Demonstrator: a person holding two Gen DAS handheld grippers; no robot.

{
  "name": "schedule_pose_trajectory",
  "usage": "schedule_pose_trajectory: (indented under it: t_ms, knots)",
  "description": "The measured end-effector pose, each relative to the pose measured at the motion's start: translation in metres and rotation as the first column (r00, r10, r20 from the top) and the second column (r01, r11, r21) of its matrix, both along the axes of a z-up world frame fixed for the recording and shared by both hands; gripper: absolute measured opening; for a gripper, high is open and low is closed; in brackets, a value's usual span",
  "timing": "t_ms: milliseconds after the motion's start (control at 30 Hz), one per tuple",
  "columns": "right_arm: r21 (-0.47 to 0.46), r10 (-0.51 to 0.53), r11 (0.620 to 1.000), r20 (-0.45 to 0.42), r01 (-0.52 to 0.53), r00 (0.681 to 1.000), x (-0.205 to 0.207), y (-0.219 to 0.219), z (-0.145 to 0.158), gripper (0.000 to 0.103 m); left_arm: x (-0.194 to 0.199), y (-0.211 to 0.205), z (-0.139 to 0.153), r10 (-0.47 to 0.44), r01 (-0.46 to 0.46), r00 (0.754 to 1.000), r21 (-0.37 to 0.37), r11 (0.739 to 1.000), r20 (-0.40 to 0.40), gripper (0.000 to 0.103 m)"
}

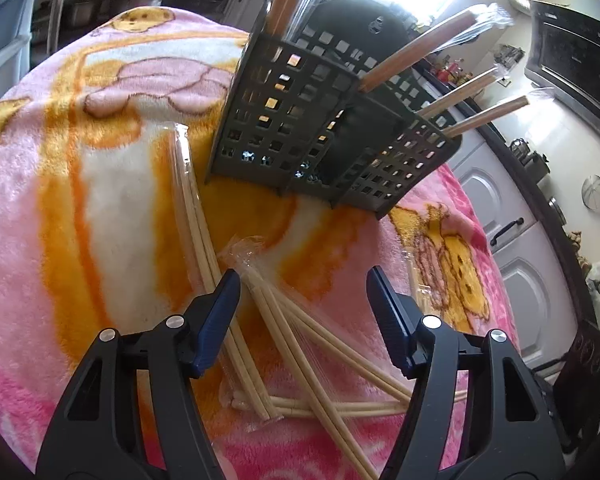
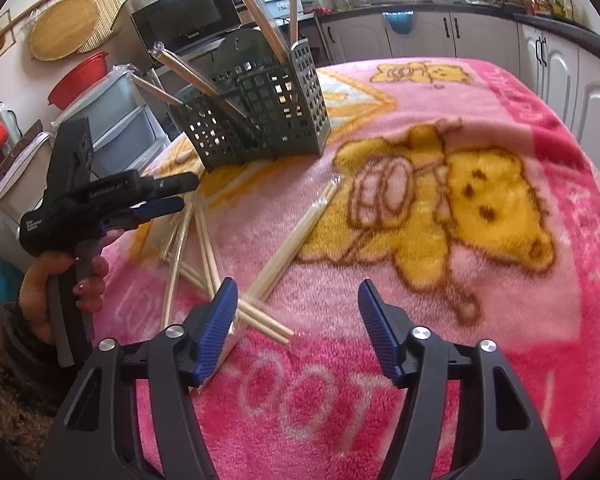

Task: Organize utensils
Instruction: 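Pull both open tools back and lower them toward the loose chopsticks, then close left tool on a chopstick while right tool grasps another chopstick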

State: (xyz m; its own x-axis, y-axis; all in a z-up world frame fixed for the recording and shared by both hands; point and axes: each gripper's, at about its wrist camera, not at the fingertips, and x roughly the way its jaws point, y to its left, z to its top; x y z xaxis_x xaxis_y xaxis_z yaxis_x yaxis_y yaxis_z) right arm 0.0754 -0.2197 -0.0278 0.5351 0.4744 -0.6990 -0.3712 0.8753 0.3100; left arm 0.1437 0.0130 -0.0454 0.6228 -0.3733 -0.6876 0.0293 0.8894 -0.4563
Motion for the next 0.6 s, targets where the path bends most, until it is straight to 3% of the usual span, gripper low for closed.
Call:
schedule_pose_trajectory:
  t_ms: [167,400,600]
  knots:
    - [0.032,0.003,1.000,-0.041,-0.002,0.999,-0.002,-0.001,-0.008,0.051,0.009,-0.002,-0.003,0.018,-0.018,1.000,0.018,1.000,-0.010,0.056]
    - [0.098,-0.004,0.995,-0.084,0.012,0.996,-0.005,-0.007,-0.013,0.031,0.019,-0.004,-0.006,0.035,-0.034,0.999,0.045,0.998,-0.025,0.030]
    - [0.123,-0.018,0.992,-0.056,0.025,0.998,-0.009,-0.014,-0.006,0.009,0.020,-0.004,-0.009,0.036,-0.035,0.999,0.047,0.998,-0.029,0.014]
